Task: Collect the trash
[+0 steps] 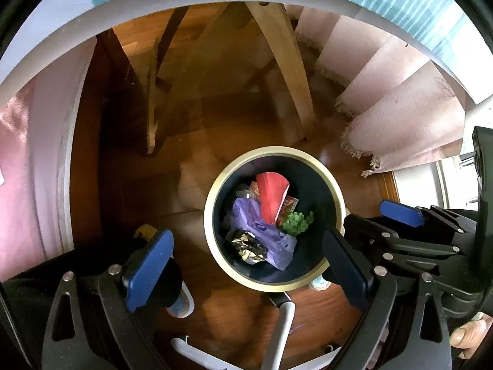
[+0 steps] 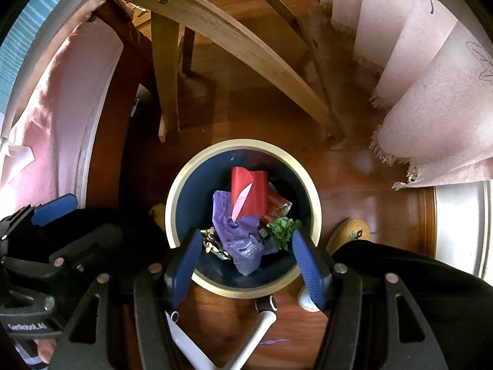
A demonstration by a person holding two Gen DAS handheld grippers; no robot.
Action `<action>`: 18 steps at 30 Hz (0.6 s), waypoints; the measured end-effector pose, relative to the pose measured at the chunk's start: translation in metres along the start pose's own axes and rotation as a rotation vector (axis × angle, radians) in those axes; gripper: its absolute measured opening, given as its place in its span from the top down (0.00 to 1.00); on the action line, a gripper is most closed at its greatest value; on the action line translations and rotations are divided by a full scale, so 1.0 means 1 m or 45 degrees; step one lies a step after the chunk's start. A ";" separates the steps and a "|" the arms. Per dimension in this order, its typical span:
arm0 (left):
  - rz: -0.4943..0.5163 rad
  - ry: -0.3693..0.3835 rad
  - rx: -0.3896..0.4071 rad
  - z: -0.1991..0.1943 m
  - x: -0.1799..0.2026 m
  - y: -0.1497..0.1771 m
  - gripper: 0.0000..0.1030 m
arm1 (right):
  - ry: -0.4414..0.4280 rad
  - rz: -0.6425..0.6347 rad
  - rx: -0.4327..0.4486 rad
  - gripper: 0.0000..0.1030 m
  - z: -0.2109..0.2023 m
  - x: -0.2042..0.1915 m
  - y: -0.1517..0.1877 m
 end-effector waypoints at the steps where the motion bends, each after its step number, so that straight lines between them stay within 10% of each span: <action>1: -0.003 0.003 0.001 -0.002 -0.001 0.001 0.06 | -0.003 -0.004 0.003 0.40 -0.001 0.000 0.000; 18: -0.101 0.041 0.124 -0.073 -0.014 0.009 0.06 | -0.057 -0.088 0.148 0.35 -0.062 -0.009 0.000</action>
Point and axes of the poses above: each gripper's, at about its wrist camera, not at the fingertips, and z roughly the way its jaws point, x to its right, y to its underside, the point moved 2 cm from there along z, roughly the way its jaws point, and after that the axes turned 15 degrees about z, right-handed, at the moved point
